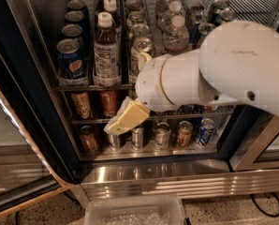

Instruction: Pick pepsi can from top shelf of fridge

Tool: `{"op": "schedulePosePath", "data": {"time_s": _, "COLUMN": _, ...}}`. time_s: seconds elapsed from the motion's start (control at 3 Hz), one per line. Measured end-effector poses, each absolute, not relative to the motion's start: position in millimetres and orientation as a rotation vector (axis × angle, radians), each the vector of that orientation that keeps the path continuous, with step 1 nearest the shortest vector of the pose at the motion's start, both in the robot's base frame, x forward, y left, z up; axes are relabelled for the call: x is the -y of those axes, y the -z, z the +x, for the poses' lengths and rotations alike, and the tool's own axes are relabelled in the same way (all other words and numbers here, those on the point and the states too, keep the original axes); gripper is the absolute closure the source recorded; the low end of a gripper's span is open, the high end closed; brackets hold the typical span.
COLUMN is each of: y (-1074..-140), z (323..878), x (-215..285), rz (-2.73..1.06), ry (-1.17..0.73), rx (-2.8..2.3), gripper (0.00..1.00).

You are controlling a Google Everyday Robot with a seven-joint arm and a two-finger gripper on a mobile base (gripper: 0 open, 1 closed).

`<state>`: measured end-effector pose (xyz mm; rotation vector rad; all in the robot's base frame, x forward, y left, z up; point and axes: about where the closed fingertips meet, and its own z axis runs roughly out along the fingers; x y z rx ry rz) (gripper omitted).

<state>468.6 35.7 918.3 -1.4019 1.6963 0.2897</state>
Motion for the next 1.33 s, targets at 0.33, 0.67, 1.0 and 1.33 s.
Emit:
{"op": "schedulePosePath", "data": {"time_s": 0.33, "y": -907, "z": 468, "x": -41, "rz": -1.297, "ry": -0.304, "rx": -1.691, "gripper": 0.0}}
{"op": "schedulePosePath", "data": {"time_s": 0.67, "y": -899, "z": 480, "x": -47, "rz": -1.224, "ry": -0.3, "rx": -1.653, "gripper": 0.0}}
{"op": "schedulePosePath", "data": {"time_s": 1.0, "y": -901, "z": 493, "x": -53, "rz": -1.176, "ry": -0.291, "rx": -1.604, "gripper": 0.0}}
{"op": "schedulePosePath", "data": {"time_s": 1.33, "y": -902, "z": 491, "x": -55, "rz": -1.185, "ry": -0.285, "rx": -1.598, "gripper": 0.0}}
